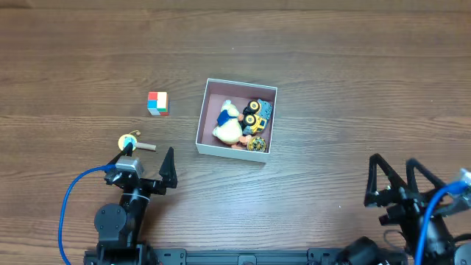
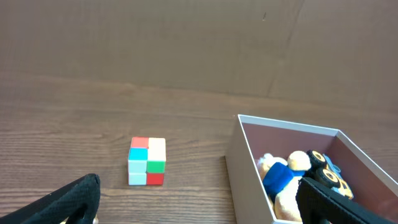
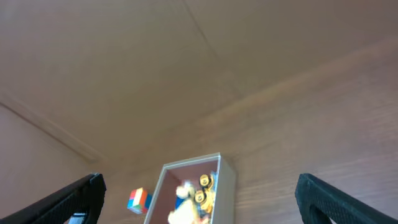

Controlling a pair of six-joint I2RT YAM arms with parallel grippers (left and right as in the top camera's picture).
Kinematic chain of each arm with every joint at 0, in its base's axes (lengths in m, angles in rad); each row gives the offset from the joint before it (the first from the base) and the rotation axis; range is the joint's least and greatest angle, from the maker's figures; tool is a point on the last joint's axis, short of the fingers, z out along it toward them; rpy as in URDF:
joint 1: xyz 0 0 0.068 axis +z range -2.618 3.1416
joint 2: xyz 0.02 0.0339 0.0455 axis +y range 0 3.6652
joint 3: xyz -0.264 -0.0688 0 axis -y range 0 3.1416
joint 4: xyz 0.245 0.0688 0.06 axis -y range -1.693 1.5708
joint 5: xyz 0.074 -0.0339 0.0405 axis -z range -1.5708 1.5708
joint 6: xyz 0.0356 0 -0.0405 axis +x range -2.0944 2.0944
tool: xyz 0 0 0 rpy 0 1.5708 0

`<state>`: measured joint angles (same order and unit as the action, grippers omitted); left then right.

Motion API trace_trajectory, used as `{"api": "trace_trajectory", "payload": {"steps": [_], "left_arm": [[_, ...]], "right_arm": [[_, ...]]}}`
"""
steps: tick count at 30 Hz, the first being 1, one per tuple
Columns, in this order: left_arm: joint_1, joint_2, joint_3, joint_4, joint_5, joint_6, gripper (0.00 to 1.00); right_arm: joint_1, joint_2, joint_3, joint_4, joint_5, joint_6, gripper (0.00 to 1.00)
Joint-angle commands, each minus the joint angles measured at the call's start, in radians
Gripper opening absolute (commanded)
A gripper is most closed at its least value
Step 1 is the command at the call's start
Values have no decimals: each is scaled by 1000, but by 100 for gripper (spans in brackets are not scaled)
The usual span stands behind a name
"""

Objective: Pack container

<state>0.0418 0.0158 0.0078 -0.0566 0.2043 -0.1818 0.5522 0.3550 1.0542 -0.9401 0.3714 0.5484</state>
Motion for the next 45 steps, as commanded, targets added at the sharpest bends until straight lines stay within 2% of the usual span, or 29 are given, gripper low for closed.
{"api": "trace_trajectory", "payload": {"steps": [1,5,13,23,42,43,45], "left_arm": [[3,-5,-3,1,-5,-5,100],[3,-5,-3,1,-5,-6,100],[3,-5,-3,1,-5,-5,100],[3,-5,-3,1,-5,-5,100],[3,-5,-3,12,-5,-6,100],[3,-5,-3,24,2,-10,100],[3,-5,-2,26,182,-32,100]], "right_arm": [[2,-1,-82,29,13,-134,100],[2,-2,-105,-6,8,-129,100],[2,-1,-194,143,-43,-130,100],[2,-1,-211,25,-36,-130,100],[2,-1,-211,2,-36,-130,100],[2,-1,-211,2,-36,-130,100],[2,-1,-211,2,-36,-130,100]]}}
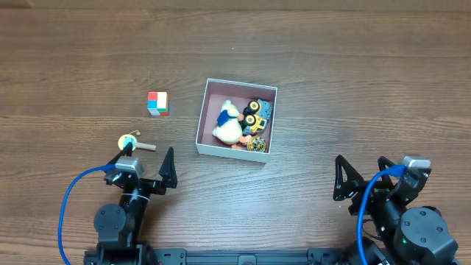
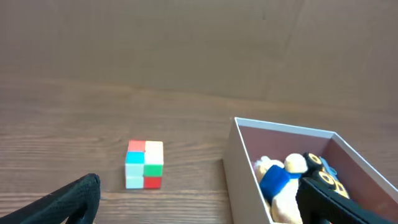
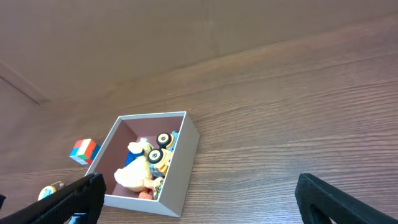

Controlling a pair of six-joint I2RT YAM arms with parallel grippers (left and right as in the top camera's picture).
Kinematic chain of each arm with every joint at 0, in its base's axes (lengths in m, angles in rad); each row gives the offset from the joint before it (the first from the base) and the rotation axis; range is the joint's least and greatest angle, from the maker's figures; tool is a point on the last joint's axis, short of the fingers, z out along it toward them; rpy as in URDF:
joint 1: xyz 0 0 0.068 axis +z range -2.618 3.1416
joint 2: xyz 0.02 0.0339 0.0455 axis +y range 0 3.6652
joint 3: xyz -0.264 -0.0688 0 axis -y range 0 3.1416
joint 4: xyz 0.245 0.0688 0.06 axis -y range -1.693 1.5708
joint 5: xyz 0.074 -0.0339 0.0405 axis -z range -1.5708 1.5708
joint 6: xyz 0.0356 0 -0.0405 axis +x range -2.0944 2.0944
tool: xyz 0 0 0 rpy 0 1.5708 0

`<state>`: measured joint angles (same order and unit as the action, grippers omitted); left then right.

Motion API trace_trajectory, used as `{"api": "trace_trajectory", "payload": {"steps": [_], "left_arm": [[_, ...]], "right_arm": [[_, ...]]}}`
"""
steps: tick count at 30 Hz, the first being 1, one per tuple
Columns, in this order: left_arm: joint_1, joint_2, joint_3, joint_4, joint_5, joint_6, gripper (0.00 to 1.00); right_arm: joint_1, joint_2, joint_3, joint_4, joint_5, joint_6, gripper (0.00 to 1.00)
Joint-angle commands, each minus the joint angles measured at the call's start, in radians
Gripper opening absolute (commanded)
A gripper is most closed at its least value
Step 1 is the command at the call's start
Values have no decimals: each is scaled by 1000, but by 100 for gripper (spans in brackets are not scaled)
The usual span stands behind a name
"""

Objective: Pack container
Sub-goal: 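Reach the left gripper toward the yellow cat-face rattle drum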

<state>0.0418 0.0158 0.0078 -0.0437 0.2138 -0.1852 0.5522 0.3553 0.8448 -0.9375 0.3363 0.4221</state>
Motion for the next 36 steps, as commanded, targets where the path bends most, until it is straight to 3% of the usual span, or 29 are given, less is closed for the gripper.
{"api": "trace_trajectory", "payload": {"steps": [1,3,4,8,10,12,14,16,18,21,24,28,31,33,36], "left_arm": [[4,-5,3,29,301,-29,100],[3,-5,34,35,483,-58,100],[4,-5,63,12,496,-85,100],[4,4,310,-198,386,-50,100],[4,58,521,-405,301,33,100],[4,110,697,-578,306,72,100],[3,118,771,-634,389,48,100],[4,125,858,-635,494,141,100],[4,165,934,-662,427,128,100],[4,409,1141,-922,301,116,100],[3,725,1350,-1206,359,124,100],[3,911,1381,-1239,332,98,100],[1,1075,1476,-1320,33,-18,100],[1,1253,1593,-1471,-171,-101,100],[4,1387,1612,-1494,-124,-206,100]], "right_arm": [[2,-2,-1,0,-1,-4,100],[2,-2,-1,0,-1,-4,100],[2,-2,-1,0,-1,-4,100],[2,-2,-1,0,-1,-4,100],[2,-2,-1,0,-1,-4,100],[2,-2,-1,0,-1,-4,100],[2,-2,-1,0,-1,-4,100],[2,-2,-1,0,-1,-4,100],[2,-2,-1,0,-1,-4,100],[2,-2,-1,0,-1,-4,100],[2,-2,-1,0,-1,-4,100],[2,-2,-1,0,-1,-4,100],[2,-2,-1,0,-1,-4,100],[2,-2,-1,0,-1,-4,100],[2,-2,-1,0,-1,-4,100]]}}
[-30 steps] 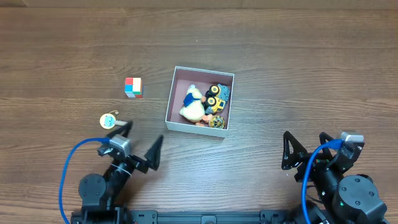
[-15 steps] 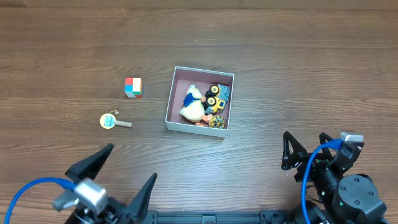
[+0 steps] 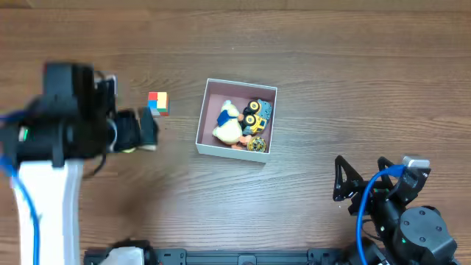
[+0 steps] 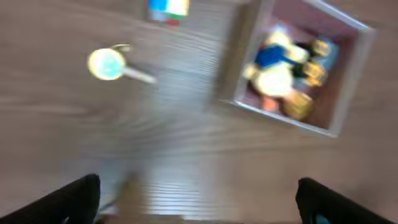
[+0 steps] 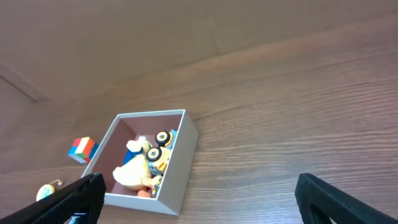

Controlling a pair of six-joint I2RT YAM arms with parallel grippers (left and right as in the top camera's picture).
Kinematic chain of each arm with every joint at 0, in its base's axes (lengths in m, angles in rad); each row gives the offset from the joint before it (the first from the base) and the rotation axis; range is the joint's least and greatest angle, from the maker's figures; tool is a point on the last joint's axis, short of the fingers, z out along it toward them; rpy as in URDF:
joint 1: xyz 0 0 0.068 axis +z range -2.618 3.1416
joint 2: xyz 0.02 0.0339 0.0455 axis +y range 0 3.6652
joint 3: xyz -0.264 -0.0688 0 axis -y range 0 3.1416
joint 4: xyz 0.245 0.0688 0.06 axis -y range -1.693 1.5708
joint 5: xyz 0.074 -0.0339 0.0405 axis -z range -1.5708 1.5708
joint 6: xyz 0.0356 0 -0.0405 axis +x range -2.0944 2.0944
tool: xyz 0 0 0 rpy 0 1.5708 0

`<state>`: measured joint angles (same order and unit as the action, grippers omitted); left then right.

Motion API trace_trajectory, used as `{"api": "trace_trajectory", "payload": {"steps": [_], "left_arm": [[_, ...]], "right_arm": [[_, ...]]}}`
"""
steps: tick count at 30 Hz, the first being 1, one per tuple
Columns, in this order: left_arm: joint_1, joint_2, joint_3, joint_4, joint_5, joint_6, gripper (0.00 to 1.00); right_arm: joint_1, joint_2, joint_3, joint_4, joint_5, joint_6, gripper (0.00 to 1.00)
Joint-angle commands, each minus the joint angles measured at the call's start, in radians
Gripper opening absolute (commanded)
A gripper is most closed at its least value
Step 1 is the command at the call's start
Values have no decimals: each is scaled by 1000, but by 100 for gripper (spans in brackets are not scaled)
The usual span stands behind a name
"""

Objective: Pack container
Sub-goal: 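Reach the left gripper toward the yellow cat-face rattle drum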

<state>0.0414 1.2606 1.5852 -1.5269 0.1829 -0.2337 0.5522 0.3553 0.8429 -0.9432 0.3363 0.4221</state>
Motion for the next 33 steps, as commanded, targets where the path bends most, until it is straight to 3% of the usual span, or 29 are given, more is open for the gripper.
{"api": "trace_trajectory", "payload": {"steps": [1,5,8,11,18,33], "left_arm": [[4,197,34,-14,-29,-223,100],[5,340,34,-37,61,-277,100],[9,428,25,-163,-100,-742,100],[13,435,3,-122,-235,-897,100],[13,435,-19,-41,-324,-896,100],[13,436,-448,468,-357,-888,100]], "right_arm": [[2,-2,1,5,-1,-4,100],[2,-2,1,5,-1,-4,100],[2,-2,1,5,-1,-4,100],[2,-2,1,5,-1,-4,100],[2,-2,1,5,-1,-4,100],[2,-2,1,5,-1,-4,100]]}}
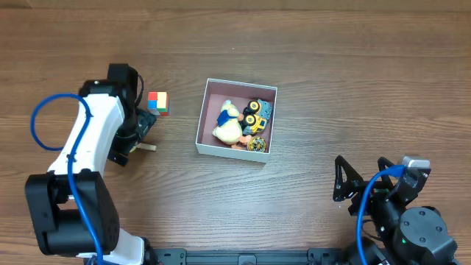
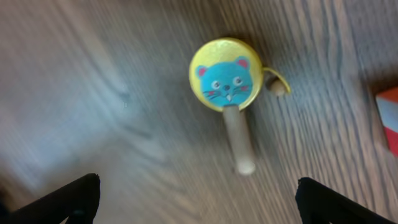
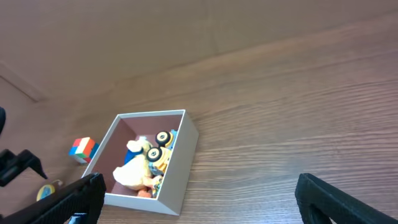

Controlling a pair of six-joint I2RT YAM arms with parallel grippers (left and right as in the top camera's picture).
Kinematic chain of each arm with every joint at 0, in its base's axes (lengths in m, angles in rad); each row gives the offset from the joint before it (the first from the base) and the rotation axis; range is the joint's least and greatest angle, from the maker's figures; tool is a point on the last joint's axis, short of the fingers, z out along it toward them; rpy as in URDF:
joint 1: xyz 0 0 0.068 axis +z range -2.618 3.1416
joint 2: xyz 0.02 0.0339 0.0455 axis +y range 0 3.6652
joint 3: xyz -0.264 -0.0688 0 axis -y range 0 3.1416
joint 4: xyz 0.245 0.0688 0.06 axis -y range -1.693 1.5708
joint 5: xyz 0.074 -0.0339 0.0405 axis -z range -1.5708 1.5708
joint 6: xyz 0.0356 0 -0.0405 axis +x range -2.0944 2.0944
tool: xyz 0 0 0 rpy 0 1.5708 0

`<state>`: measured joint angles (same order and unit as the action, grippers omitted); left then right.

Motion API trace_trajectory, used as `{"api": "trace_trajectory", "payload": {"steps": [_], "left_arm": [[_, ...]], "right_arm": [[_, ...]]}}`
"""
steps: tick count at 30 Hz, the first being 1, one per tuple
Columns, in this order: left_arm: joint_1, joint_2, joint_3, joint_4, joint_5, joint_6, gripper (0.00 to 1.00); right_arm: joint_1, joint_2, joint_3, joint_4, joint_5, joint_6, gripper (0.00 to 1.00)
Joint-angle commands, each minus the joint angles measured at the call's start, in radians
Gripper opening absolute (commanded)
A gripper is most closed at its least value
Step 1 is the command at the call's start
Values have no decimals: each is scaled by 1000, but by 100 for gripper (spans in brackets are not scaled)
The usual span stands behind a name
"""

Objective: Pack container
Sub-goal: 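Reach the left gripper toward the yellow cat-face rattle drum, then close the left gripper on the rattle drum and lift it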

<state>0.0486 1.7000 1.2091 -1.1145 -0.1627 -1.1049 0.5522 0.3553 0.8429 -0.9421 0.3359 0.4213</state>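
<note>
A white box [image 1: 210, 146] in mid-table holds a cream plush duck [image 1: 228, 125], a yellow toy truck [image 1: 257, 115] and small orange pieces. The yellow rattle drum with a blue cat face [image 2: 225, 74] lies flat on the wood, its wooden handle [image 2: 239, 146] pointing toward my left gripper [image 2: 199, 211]. That gripper hangs close above the rattle, open and empty. A coloured cube [image 1: 157, 103] stands just beyond the rattle. My right gripper [image 3: 205, 208] is open near the front right edge, far from the box [image 3: 180, 168].
The left arm's white link [image 1: 85, 147] reaches across the left side of the table. Its blue cable [image 1: 44, 121] loops beside it. Bare wood surrounds the box on all sides. The cube [image 3: 83, 149] and the rattle [image 3: 45, 191] also show in the right wrist view.
My left gripper was high above the table's left side, with the rattle, cube and box all in its blurred view. Now it is low, right over the rattle. The right arm has not moved.
Both arms rested at the front edge, the left gripper facing the cube and box, the right one tilted upward. Then the right gripper faced down at the box. Later the left arm stood high over the left side, and now sits low above the rattle.
</note>
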Motion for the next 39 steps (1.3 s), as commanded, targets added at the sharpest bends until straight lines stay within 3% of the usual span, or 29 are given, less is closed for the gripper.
{"api": "trace_trajectory", "payload": {"steps": [1,6,13,17,25,39], "left_arm": [[5,-3,-95,89,0,-14,100],[5,-3,-156,242,57,48,100],[5,-3,-159,224,85,-88,100],[6,-3,-160,204,30,-134,100],[5,-2,-239,324,52,-129,100],[5,0,-268,349,26,-174,100]], "right_arm": [[2,-2,1,4,-1,-3,100],[2,-2,1,4,-1,-3,100],[2,-2,1,4,-1,-3,100],[2,-2,1,4,0,-3,100],[2,-2,1,4,-1,-3,100],[2,-2,1,4,0,-3,100]]}}
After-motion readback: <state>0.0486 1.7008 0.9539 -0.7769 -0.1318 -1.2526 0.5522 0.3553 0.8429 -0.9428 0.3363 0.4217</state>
